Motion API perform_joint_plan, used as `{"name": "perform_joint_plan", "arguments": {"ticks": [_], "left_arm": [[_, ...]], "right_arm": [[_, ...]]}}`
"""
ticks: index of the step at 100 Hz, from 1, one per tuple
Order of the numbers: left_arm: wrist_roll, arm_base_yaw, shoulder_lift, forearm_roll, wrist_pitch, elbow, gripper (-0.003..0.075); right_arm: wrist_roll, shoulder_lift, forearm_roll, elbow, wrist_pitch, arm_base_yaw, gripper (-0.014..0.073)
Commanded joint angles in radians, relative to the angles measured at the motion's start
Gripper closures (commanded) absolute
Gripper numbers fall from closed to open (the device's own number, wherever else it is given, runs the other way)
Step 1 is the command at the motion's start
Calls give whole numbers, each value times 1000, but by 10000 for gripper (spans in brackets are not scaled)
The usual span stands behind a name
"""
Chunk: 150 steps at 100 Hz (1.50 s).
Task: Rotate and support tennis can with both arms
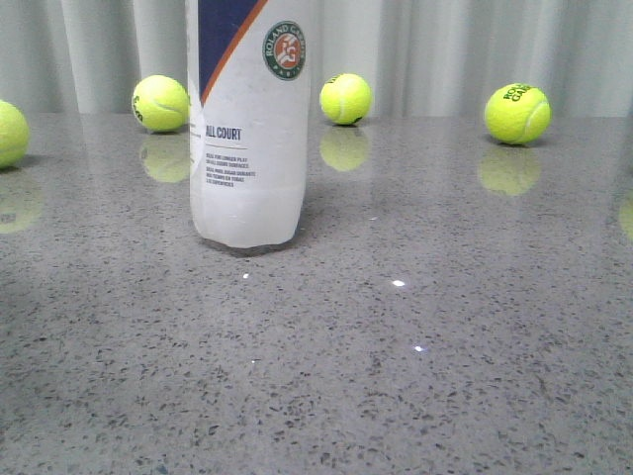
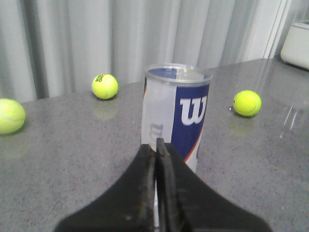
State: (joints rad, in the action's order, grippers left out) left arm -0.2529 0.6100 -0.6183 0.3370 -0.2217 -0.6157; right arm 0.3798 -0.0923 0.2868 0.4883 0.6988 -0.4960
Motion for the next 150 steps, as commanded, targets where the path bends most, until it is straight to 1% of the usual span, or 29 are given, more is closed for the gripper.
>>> {"name": "perform_joint_plan", "arguments": {"ticks": [1, 15, 41, 55, 67, 76, 80, 85, 88, 95, 105, 116, 126, 140, 150], "left_arm": [[-2, 8, 39, -1, 97, 29, 741], [-2, 8, 86, -3, 107, 98, 741], [-2, -8, 88, -6, 126, 186, 741], [-2, -8, 88, -16, 200, 240, 741], [-2, -16, 99, -33, 315, 300, 741], [9, -33, 146, -53, 341, 336, 741], [51, -60, 160, -92, 343, 348, 741], [133, -104, 176, -176, 332, 364, 741], [191, -139, 189, -234, 305, 369, 741], [244, -210, 230, -319, 242, 380, 741], [244, -310, 286, -327, 208, 409, 741], [244, -408, 370, -337, 208, 463, 741], [244, -478, 440, -342, 208, 513, 741], [244, -533, 525, -337, 208, 593, 741], [244, -540, 584, -337, 222, 657, 741]], "right_arm": [[-3, -11, 23, 21, -82, 5, 650], [-3, -11, 23, 21, -82, 5, 650], [-3, -11, 22, 21, -81, 5, 650], [-3, -11, 22, 21, -82, 5, 650], [-3, -11, 22, 21, -82, 5, 650], [-3, -11, 22, 21, -82, 5, 650], [-3, -11, 22, 21, -82, 5, 650], [-3, -11, 22, 21, -82, 5, 650], [-3, -11, 22, 21, -82, 5, 650], [-3, -11, 22, 21, -82, 5, 650], [-3, -11, 22, 21, -82, 5, 650], [-3, -11, 22, 21, -82, 5, 650], [-3, -11, 22, 21, -82, 5, 650], [-3, -11, 22, 21, -82, 5, 650], [-3, -11, 22, 21, -82, 5, 650]]}}
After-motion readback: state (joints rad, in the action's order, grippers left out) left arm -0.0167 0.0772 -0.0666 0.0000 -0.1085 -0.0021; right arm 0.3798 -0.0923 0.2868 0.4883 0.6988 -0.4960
